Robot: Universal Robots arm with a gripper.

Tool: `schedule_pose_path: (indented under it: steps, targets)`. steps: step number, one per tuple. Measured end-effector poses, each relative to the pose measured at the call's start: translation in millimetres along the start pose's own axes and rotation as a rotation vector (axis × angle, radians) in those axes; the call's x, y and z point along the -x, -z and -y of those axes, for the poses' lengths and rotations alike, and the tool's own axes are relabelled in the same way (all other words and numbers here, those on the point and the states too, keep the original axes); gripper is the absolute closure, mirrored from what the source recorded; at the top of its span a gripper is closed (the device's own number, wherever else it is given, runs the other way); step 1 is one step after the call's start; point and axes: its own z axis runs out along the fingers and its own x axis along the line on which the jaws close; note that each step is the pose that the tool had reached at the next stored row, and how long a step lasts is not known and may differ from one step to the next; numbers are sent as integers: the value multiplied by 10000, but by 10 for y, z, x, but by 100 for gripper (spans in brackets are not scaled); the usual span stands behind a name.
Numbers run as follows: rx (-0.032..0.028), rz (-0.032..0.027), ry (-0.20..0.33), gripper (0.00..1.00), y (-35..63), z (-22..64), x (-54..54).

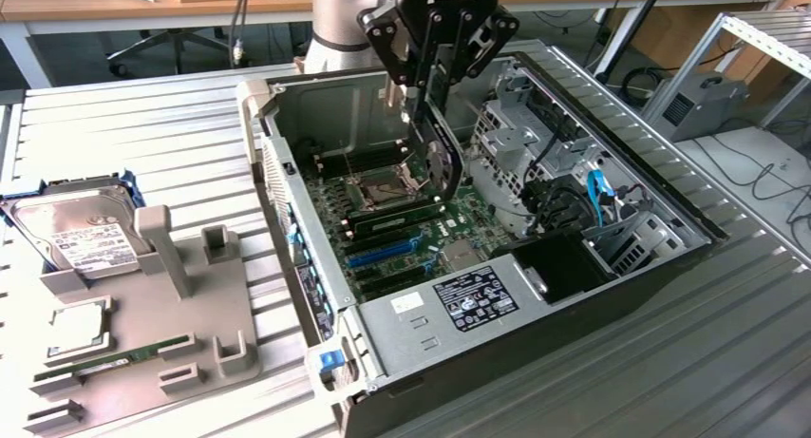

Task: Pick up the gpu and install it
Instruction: 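Pick up the gpu and move the gpu toward the slot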

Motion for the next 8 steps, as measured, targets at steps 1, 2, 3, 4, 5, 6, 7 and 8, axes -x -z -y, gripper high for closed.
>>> schedule_pose_path:
  steps: [1, 2, 3, 4, 5, 6, 7, 8]
  targets:
    - [0, 0, 0, 74, -2, -1, 7]
    - [-1, -1, 1, 74, -4, -1, 15]
    - [-1, -1, 0, 74, -6, -2, 24]
    - [0, -1, 0, 74, -11, -4, 39]
    - [-1, 0, 0, 74, -14, -5, 49]
    - [0, -1, 0, 74, -17, -6, 57]
    - [-1, -1, 0, 74, -20, -7, 69]
    - [-1, 0, 0, 74, -23, -7, 78]
